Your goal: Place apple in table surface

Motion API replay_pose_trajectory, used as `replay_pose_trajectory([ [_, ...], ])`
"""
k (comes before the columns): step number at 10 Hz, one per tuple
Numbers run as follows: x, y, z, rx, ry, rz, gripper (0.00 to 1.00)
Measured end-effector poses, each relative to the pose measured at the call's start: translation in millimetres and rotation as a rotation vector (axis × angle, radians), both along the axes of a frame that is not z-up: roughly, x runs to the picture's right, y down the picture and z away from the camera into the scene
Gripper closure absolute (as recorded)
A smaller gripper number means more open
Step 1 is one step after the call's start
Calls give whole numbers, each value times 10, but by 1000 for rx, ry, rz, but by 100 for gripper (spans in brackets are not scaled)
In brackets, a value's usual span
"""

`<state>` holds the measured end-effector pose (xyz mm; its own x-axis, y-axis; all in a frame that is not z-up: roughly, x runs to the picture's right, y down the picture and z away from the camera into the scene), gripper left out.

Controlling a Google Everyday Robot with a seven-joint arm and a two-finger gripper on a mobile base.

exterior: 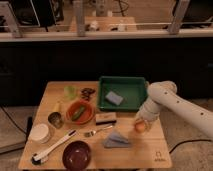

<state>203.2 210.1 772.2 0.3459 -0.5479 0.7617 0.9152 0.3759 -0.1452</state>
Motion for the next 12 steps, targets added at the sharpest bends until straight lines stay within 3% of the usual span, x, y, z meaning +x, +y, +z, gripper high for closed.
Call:
replay_pose_trajectory([
  [4,-95,73,6,-49,-29,-69,50],
  [7,-147,105,-29,-60,-45,-104,23],
  [12,-212,75,-127,-40,-63,-132,20],
])
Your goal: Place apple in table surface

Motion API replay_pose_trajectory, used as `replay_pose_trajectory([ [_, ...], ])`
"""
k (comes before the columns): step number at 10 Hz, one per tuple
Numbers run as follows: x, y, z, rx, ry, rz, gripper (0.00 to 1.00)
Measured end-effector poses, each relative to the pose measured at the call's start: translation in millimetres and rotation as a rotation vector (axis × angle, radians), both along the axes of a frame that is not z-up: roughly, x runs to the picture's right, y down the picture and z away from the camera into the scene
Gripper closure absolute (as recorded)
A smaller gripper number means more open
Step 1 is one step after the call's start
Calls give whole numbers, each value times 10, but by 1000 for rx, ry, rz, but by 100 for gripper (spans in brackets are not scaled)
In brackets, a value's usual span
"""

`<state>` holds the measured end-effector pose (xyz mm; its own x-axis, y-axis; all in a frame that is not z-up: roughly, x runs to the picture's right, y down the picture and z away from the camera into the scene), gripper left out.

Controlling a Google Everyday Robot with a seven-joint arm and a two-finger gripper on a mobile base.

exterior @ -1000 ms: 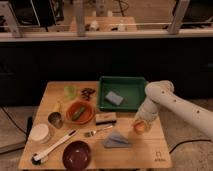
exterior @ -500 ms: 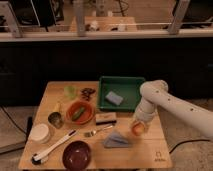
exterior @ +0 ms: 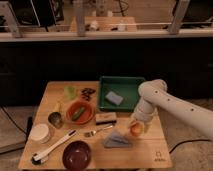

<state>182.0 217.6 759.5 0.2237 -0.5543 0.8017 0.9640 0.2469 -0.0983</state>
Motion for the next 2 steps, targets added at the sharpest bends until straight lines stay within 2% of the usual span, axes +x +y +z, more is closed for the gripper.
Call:
replay_pose_trajectory([
  [2,-12,-13,-7,3,-5,-4,20],
])
